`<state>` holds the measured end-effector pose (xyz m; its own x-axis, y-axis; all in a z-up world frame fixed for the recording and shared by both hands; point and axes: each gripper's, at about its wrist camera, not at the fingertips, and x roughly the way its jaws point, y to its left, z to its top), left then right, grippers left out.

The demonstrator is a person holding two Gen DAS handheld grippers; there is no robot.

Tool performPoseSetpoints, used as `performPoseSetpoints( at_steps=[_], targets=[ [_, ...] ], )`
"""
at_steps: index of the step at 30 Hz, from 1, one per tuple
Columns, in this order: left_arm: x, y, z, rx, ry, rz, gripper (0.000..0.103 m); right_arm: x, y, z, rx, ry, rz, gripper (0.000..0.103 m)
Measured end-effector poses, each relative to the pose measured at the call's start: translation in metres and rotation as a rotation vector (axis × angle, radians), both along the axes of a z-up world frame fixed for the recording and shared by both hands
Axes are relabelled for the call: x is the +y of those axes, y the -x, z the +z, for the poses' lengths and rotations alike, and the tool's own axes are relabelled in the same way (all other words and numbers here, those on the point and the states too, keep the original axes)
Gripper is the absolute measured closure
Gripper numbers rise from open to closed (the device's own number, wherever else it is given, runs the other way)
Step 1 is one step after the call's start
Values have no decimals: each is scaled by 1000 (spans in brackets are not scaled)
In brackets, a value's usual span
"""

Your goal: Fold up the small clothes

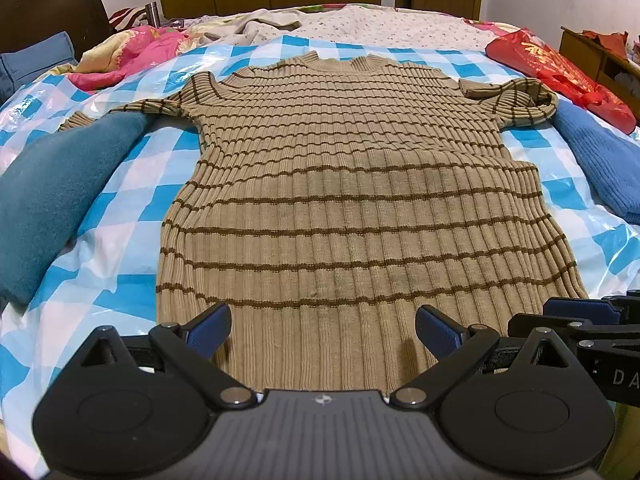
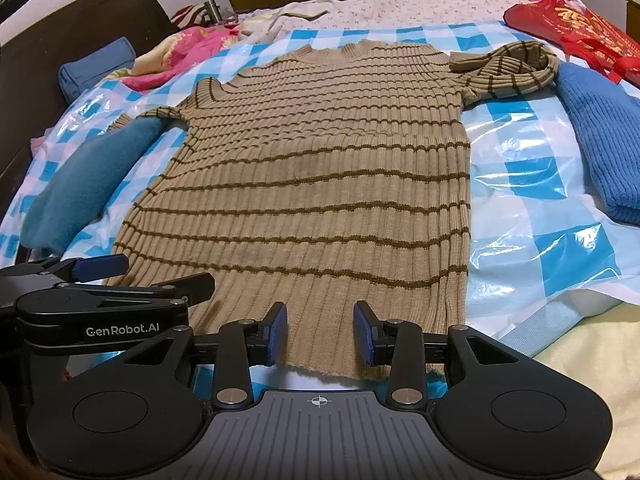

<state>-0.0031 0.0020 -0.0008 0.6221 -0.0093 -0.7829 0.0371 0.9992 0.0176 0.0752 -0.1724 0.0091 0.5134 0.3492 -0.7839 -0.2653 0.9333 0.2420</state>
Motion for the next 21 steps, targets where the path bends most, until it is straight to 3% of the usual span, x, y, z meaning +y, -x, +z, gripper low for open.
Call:
performPoseSetpoints(
  at_steps=[21],
  targets=[
    [0,1,-1,0,13,-5,0,2,1,0,-5,14,-6,67]
  ],
)
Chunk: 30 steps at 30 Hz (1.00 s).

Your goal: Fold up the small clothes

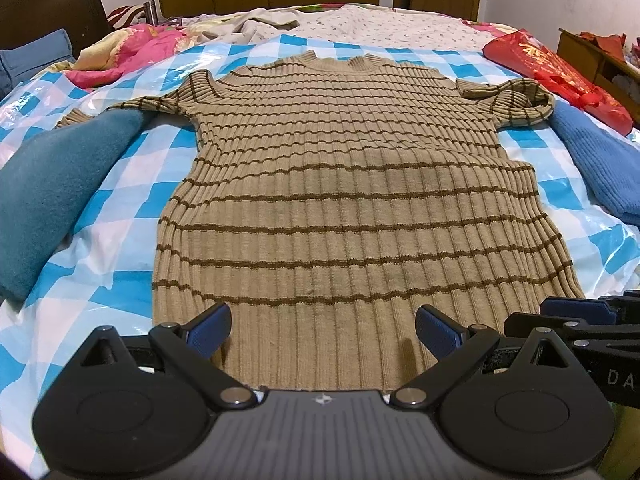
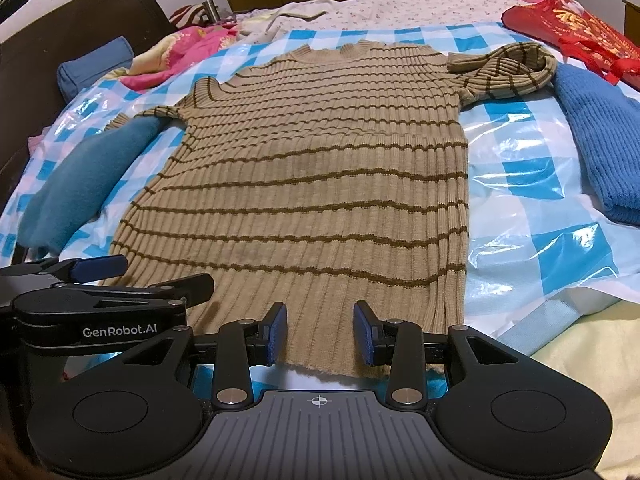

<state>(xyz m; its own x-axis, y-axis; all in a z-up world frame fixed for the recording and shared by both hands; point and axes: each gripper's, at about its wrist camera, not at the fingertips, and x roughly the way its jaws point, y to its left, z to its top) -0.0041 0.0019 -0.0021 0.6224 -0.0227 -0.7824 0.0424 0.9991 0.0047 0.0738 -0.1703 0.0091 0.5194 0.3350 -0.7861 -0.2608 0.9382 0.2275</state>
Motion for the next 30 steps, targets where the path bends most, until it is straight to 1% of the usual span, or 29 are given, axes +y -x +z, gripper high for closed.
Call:
performPoseSetpoints(
  at_steps=[17,21,30],
  targets=[
    [-3,2,-1,-6,-16,-14,0,5,0,-3,-24,96,-13,67],
    [-3,3,-2,-8,-18,-16,0,8,2,-2,-43,130,-5,63],
    [-4,3,-2,-11,-22,-18,0,12,3,-3,-58,163,8,63]
  ],
)
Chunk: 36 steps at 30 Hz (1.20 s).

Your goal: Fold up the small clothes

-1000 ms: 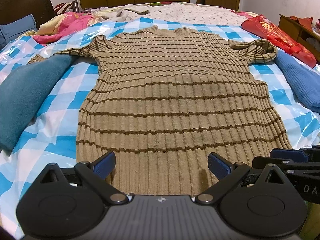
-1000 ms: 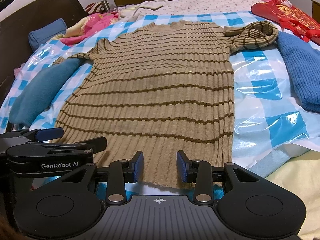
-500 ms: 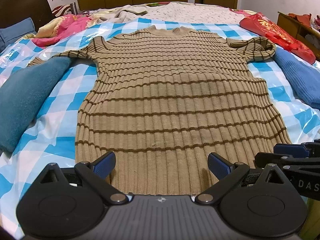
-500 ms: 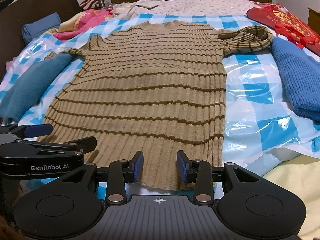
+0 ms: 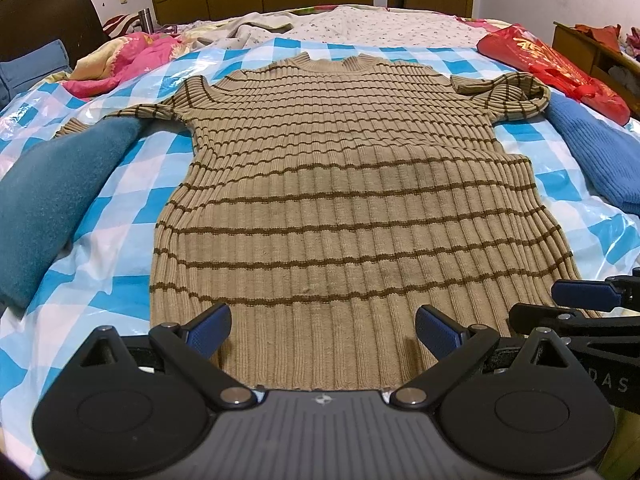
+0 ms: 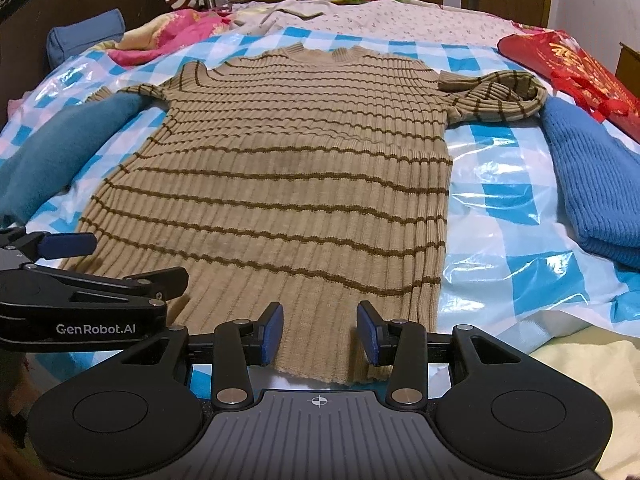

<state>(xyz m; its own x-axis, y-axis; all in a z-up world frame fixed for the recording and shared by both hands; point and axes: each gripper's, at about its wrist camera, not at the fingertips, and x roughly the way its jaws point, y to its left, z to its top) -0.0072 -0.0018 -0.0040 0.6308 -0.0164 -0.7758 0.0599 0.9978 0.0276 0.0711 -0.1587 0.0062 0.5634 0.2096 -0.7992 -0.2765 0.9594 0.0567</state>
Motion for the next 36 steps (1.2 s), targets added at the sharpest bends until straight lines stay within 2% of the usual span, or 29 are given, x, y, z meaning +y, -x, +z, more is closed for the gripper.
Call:
performPoseSetpoints(
  at_steps=[36],
  targets=[
    [-2,1,-1,-3,-6,-3,0,2,2,-3,0,16,7,62]
  ],
)
